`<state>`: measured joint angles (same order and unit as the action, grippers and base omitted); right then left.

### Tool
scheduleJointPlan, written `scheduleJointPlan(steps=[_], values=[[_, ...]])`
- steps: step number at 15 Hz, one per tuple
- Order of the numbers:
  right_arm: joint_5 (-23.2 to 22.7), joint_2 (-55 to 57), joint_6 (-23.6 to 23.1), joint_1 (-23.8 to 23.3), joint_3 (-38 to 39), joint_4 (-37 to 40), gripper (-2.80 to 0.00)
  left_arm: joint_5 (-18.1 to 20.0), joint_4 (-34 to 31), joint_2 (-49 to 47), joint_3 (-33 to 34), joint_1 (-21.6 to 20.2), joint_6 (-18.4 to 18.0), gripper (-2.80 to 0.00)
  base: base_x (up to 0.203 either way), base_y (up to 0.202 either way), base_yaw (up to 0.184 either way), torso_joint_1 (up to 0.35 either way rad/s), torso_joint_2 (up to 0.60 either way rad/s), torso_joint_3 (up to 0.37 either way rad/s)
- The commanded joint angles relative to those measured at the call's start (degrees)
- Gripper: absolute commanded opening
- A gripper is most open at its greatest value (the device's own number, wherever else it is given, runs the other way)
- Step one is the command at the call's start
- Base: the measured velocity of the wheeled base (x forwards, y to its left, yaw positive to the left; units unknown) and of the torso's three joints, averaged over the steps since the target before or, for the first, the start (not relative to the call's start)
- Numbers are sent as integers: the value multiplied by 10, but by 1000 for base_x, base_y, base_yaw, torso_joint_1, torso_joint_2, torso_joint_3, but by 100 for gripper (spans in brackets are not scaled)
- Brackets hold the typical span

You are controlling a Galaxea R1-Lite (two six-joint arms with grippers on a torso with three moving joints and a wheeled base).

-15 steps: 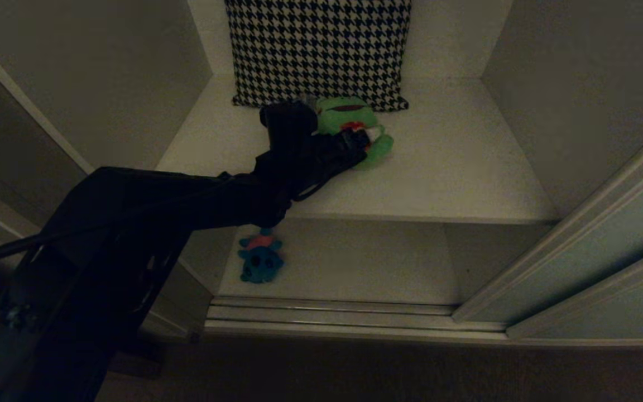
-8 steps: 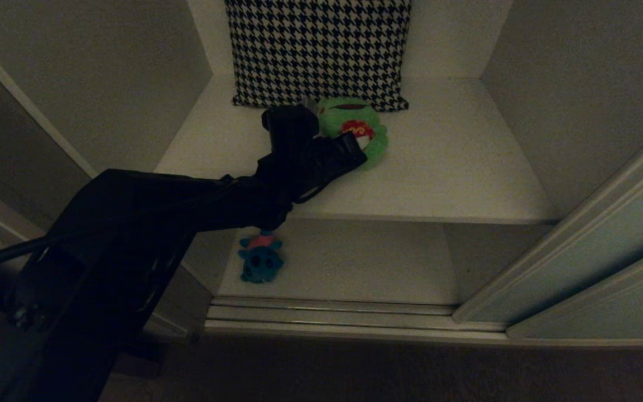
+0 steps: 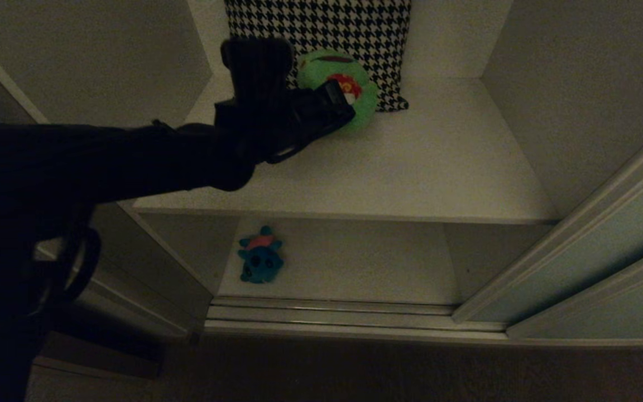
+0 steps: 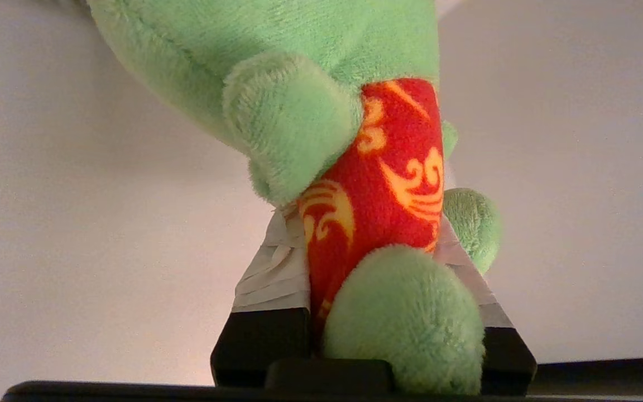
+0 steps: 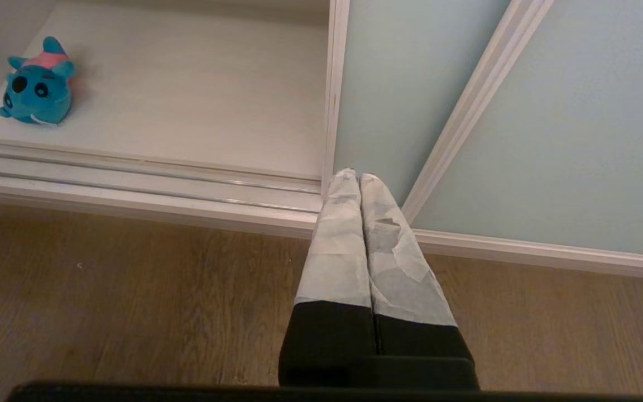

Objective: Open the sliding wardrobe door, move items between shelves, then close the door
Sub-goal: Place the green doll on the lower shelf

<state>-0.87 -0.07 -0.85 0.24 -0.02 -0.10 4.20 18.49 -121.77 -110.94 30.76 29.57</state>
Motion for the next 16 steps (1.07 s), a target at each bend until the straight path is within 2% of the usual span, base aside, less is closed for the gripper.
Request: scheduleJointPlan(steps=[1, 3, 5, 7, 9, 11, 12, 16], values=[[0, -2, 0, 0, -1, 0, -280, -16, -55, 104, 6, 0, -16, -280, 0, 0, 0, 0, 0, 0], [0, -1, 0, 1, 0, 0, -280, -30, -146, 184, 13, -1, -65, -280, 0, 0, 0, 0, 0, 0], [0, -2, 0, 0, -1, 0, -280, -34, -221, 272, 48, -5, -122, -280, 0, 0, 0, 0, 0, 0], [0, -2, 0, 0, -1, 0, -280, -34, -267, 365, 122, -9, -172, -280, 0, 0, 0, 0, 0, 0], [0, -2, 0, 0, -1, 0, -280, -34, -303, 473, 235, -26, -220, -280, 0, 0, 0, 0, 0, 0], [0, -2, 0, 0, -1, 0, -280, -31, -326, 583, 359, -67, -252, -280, 0, 0, 0, 0, 0, 0], [0, -1, 0, 0, -1, 0, -280, -23, -333, 639, 417, -102, -262, -280, 0, 0, 0, 0, 0, 0], [0, -2, 0, 0, -1, 0, -280, 15, -345, 853, 633, -231, -279, -280, 0, 0, 0, 0, 0, 0]])
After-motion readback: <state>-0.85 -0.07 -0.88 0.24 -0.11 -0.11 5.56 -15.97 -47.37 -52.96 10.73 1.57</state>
